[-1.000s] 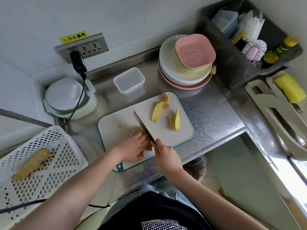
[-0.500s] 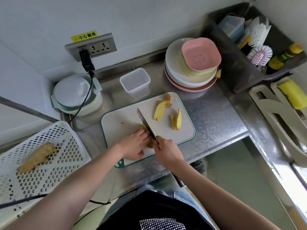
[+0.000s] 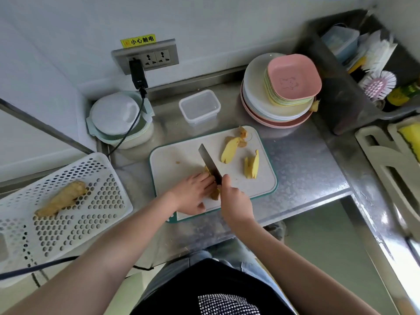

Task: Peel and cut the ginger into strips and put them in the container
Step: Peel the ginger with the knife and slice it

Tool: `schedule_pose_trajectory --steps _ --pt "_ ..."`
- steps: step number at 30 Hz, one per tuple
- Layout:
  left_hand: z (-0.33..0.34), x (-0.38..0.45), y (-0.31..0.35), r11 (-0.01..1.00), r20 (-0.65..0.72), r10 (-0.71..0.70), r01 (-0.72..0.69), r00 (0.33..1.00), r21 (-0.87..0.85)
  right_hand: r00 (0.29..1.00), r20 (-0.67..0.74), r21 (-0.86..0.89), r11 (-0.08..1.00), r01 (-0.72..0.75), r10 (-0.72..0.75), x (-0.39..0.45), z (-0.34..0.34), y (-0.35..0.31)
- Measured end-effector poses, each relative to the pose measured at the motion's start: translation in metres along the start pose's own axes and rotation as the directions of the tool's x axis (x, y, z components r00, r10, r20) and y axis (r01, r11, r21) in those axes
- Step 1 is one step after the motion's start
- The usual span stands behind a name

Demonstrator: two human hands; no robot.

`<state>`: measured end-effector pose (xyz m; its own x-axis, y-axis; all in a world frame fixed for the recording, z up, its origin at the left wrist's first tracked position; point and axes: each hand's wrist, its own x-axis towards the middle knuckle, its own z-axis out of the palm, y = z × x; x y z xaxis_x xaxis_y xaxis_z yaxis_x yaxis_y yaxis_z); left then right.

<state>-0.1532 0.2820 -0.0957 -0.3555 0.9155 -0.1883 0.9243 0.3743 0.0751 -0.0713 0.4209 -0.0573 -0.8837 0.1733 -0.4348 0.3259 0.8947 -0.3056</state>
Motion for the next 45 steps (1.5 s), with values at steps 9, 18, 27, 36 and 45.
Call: schedule_pose_trajectory --steps 9,18,27,36,45 --pt "-0.007 0.003 0.001 0.999 0.232 -0.045 0.043 0.972 0.017 1.0 -0.005 0.006 0.999 -0.031 0.031 0.005 0.009 -0.004" --pt "-0.037 0.025 0.011 0.441 -0.253 -0.851 0.364 0.46 -0.821 0.999 0.003 -0.02 0.999 -0.042 0.042 0.003 0.011 -0.007" --pt "-0.042 0.098 -0.012 -0.031 0.071 -0.997 0.705 0.027 -0.709 0.999 0.001 -0.043 0.998 -0.042 0.042 0.001 0.01 -0.009" --pt "-0.032 0.108 -0.02 0.074 0.033 -0.99 0.716 0.134 -0.694 0.997 0.005 -0.017 0.997 -0.079 0.079 0.002 0.011 -0.01" --pt "-0.021 0.104 -0.025 0.16 -0.033 -0.98 0.675 0.197 -0.72 0.997 0.025 -0.001 0.997 -0.078 0.078 0.001 0.014 -0.014"
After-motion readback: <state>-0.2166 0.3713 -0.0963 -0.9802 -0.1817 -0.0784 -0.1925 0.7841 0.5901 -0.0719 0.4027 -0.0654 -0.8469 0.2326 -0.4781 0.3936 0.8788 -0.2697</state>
